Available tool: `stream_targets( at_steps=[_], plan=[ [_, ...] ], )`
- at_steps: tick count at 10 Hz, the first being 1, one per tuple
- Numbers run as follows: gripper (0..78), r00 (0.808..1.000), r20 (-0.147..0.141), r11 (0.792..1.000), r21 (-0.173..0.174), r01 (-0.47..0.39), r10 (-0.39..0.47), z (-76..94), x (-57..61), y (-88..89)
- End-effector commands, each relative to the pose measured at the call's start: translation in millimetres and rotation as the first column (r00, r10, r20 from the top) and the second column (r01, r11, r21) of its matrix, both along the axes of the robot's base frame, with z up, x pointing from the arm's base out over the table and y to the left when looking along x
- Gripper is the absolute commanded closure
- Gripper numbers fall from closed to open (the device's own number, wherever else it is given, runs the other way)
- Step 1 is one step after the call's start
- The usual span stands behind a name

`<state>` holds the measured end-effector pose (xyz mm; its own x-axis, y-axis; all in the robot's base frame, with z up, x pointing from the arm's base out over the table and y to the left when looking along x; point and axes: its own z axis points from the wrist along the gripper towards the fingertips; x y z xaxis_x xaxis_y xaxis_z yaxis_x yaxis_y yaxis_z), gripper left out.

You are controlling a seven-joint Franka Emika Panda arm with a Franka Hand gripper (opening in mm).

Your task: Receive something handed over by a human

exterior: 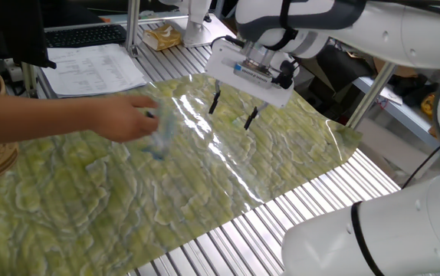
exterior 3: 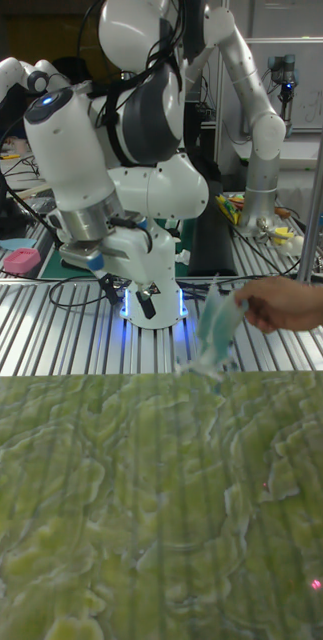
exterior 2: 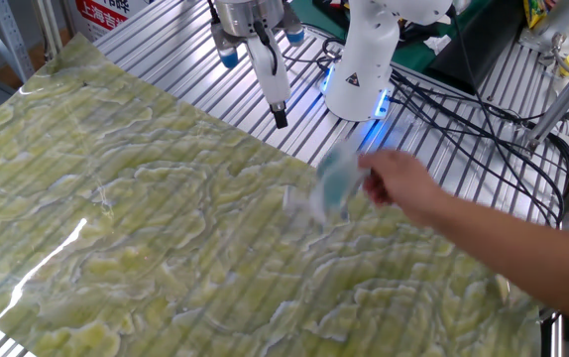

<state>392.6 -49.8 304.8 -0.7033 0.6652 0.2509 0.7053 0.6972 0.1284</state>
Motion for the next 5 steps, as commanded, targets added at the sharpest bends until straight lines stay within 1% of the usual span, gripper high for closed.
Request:
stream_targets(
  at_steps=[1, 2, 3, 5],
  plan=[
    [0.2, 0.996, 0.048, 0.997, -0.006, 0.074, -0.074, 0.8, 1.6, 1.6],
    [0.2, 0.995, 0.056, 0.997, -0.010, 0.079, -0.079, 0.8, 1.6, 1.6],
    [0.2, 0.996, 0.057, 0.997, -0.027, 0.072, -0.070, 0.8, 1.6, 1.6],
    [0.2, 0.997, 0.075, 1.000, -0.009, 0.002, -0.002, 0.8, 1.6, 1.6]
  ],
)
